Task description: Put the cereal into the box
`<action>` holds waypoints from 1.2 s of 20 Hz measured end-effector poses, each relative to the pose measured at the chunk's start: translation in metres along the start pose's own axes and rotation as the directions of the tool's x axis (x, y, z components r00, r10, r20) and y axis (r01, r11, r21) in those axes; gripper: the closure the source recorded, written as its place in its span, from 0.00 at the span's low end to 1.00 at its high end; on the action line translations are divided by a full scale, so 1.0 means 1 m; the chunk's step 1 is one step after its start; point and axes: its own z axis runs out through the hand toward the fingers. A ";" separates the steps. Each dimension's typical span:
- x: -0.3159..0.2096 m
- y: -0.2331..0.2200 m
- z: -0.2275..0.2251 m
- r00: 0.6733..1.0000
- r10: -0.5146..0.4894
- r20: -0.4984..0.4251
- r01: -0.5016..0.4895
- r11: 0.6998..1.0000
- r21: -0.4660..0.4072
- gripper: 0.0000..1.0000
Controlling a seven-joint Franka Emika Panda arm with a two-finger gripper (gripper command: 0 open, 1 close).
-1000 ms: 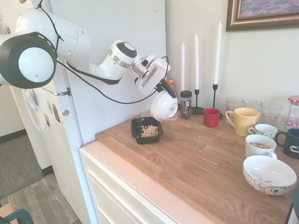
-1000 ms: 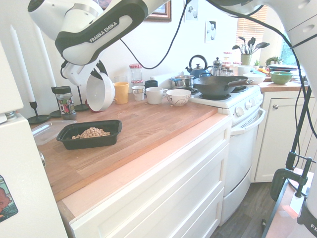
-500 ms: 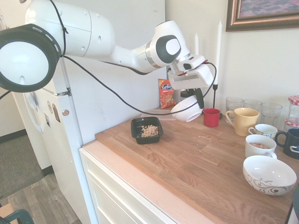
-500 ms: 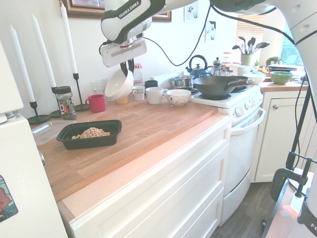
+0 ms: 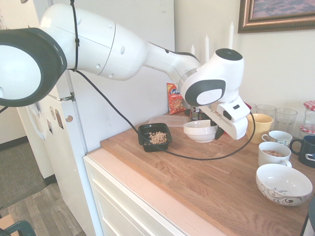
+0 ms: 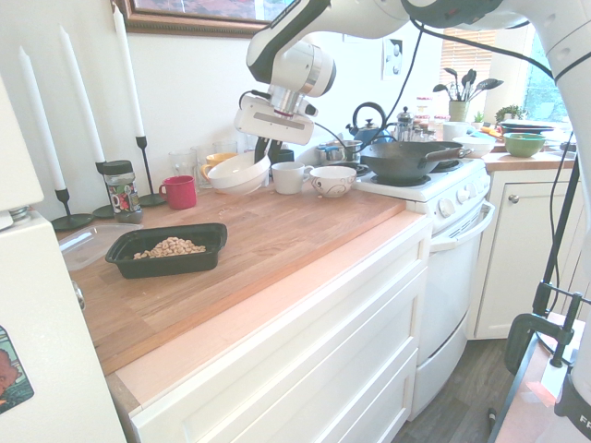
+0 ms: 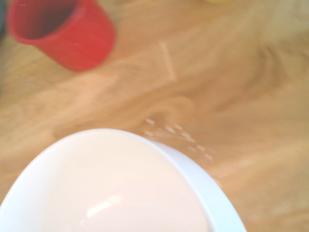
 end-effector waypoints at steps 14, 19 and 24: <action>0.031 0.082 0.057 0.996 0.079 0.050 -0.080 0.997 0.021 1.00; 0.032 0.089 0.062 0.995 0.085 0.050 -0.088 0.995 0.042 0.00; 0.034 0.091 0.060 0.995 0.087 0.045 -0.090 0.995 0.054 0.00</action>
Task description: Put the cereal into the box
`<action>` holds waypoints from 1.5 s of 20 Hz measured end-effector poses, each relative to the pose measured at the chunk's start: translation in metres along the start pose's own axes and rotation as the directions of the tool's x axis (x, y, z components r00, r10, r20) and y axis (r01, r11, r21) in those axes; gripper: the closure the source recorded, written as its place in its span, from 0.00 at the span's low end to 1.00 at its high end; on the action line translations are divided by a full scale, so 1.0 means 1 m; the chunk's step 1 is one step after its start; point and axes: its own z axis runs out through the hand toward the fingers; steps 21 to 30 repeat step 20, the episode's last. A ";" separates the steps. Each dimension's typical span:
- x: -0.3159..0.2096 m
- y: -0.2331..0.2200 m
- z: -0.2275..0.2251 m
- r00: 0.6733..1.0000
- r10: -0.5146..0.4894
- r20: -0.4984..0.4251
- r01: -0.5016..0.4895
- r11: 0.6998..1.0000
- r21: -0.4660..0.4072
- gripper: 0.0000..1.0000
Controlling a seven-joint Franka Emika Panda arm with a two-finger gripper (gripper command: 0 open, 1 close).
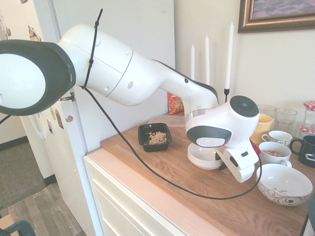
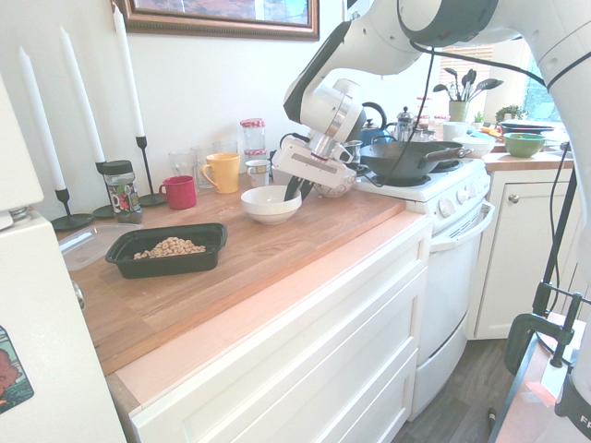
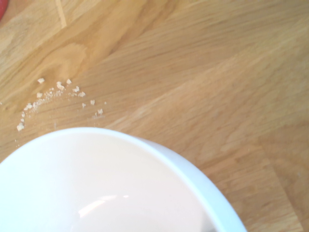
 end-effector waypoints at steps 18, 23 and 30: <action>-0.071 -0.087 -0.108 0.933 -0.273 -0.233 0.230 0.954 -0.195 0.00; -0.080 -0.083 -0.093 0.930 -0.290 -0.227 0.235 0.942 -0.240 0.00; -0.080 -0.083 -0.093 0.930 -0.290 -0.227 0.235 0.942 -0.240 0.00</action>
